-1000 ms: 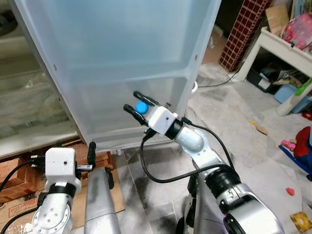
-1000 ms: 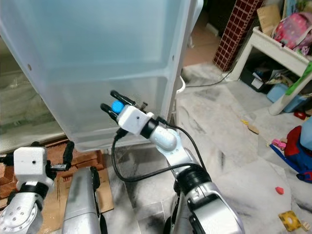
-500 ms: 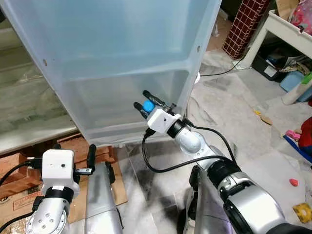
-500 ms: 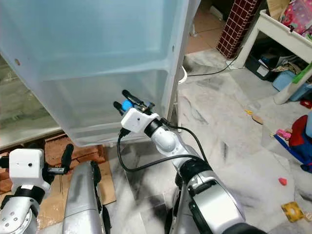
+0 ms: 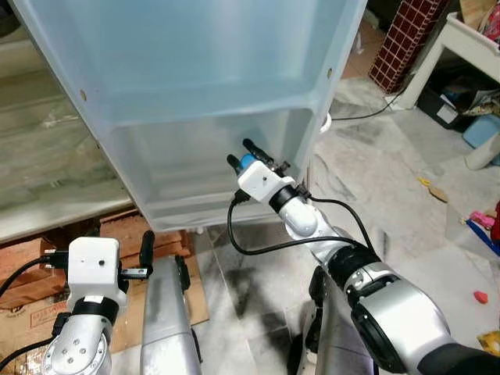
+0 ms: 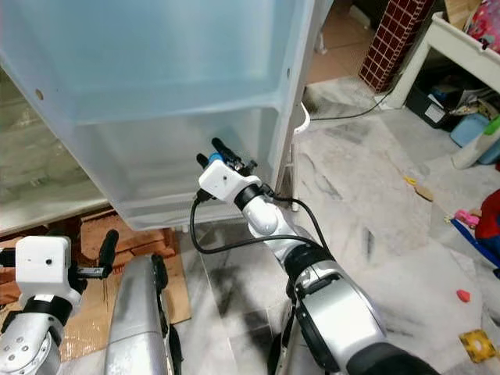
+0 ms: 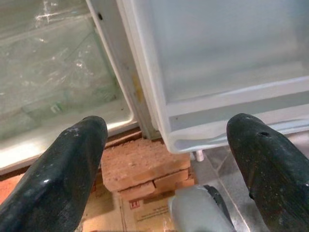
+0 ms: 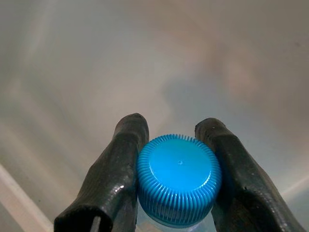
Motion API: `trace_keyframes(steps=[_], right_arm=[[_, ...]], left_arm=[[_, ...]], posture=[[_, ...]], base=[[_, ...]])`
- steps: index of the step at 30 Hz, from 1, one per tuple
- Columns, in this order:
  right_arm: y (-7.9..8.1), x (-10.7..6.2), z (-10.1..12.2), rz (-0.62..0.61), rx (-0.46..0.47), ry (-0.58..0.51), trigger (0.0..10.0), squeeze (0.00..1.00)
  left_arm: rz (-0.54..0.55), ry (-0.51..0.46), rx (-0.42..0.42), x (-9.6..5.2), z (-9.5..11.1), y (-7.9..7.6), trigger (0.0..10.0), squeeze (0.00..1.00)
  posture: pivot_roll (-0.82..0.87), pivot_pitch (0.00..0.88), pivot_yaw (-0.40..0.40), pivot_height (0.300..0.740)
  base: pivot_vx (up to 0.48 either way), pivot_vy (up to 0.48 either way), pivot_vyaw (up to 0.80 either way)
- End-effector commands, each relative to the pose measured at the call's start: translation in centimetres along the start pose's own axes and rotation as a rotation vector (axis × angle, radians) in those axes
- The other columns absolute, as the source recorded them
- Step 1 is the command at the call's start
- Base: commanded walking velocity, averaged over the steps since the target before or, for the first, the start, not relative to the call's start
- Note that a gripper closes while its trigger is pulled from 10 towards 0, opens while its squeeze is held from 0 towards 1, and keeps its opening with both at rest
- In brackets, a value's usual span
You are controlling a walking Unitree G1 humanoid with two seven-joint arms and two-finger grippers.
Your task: Restocking fridge
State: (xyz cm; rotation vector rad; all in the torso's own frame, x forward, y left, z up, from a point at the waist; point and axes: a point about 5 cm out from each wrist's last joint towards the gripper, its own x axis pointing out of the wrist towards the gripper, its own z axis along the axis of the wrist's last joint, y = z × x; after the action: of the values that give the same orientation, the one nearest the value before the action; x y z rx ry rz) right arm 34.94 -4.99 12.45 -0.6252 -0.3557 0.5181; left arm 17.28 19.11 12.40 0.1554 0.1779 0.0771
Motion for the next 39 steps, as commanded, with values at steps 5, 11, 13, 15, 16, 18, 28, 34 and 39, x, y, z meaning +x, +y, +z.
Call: trace_keyframes(steps=[5, 11, 13, 15, 16, 18, 28, 34, 39], right_arm=[[-2.9, -0.3, -2.1, -0.140, 0.025, 0.155, 10.0, 1.00], [-3.5, 0.0, -1.8, -0.179, 0.023, 0.155, 10.0, 1.00], [-3.9, 0.2, -1.7, -0.200, 0.013, 0.152, 10.0, 1.00], [-4.1, 0.3, -1.5, -0.204, 0.014, 0.144, 10.0, 1.00], [-4.3, 0.3, -1.4, -0.208, 0.017, 0.136, 10.0, 1.00], [-4.4, 0.3, -1.2, -0.209, 0.026, 0.114, 10.0, 1.00], [-5.3, -1.4, -0.7, -0.197, 0.132, -0.045, 10.0, 1.00], [-4.1, -4.4, -1.3, -0.167, 0.292, -0.059, 10.0, 1.00], [-2.3, -7.9, -1.7, -0.095, 0.474, -0.004, 10.0, 0.78]], left_arm=[[0.006, 0.007, 0.001, 0.0, 0.1, 0.2, 10.0, 0.00], [0.007, 0.008, 0.000, 0.3, 0.1, 0.2, 10.0, 0.00], [0.007, 0.007, -0.001, 0.4, 0.1, 0.2, 10.0, 0.00], [0.006, 0.005, -0.001, 0.6, 0.1, 0.2, 10.0, 0.00], [0.005, 0.002, -0.001, 0.7, 0.2, 0.2, 10.0, 0.00], [0.005, 0.000, -0.001, 0.9, 0.2, 0.2, 10.0, 0.00], [0.027, -0.007, -0.016, 2.7, 0.0, -0.5, 10.0, 0.00], [0.060, 0.010, -0.030, 4.4, -0.4, -1.1, 10.0, 0.00], [0.065, 0.004, -0.055, 5.1, -0.4, -1.5, 10.0, 0.00]], posture=[[0.26, 0.179, -0.031, 0.480], [0.26, 0.173, -0.027, 0.480], [0.26, 0.168, -0.026, 0.480], [0.25, 0.165, -0.025, 0.480], [0.25, 0.161, -0.024, 0.480], [0.25, 0.154, -0.025, 0.480], [0.18, 0.077, -0.029, 0.480], [0.14, 0.021, -0.032, 0.480], [0.10, 0.000, -0.024, 0.480]], base=[[0.000, 0.000, 0.00], [0.000, 0.000, 0.00], [0.000, 0.000, 0.00], [0.000, 0.000, 0.00], [0.000, 0.000, 0.00], [0.000, 0.000, 0.00], [0.000, 0.000, 0.00], [0.000, 0.000, 0.00], [0.000, 0.000, 0.00]])
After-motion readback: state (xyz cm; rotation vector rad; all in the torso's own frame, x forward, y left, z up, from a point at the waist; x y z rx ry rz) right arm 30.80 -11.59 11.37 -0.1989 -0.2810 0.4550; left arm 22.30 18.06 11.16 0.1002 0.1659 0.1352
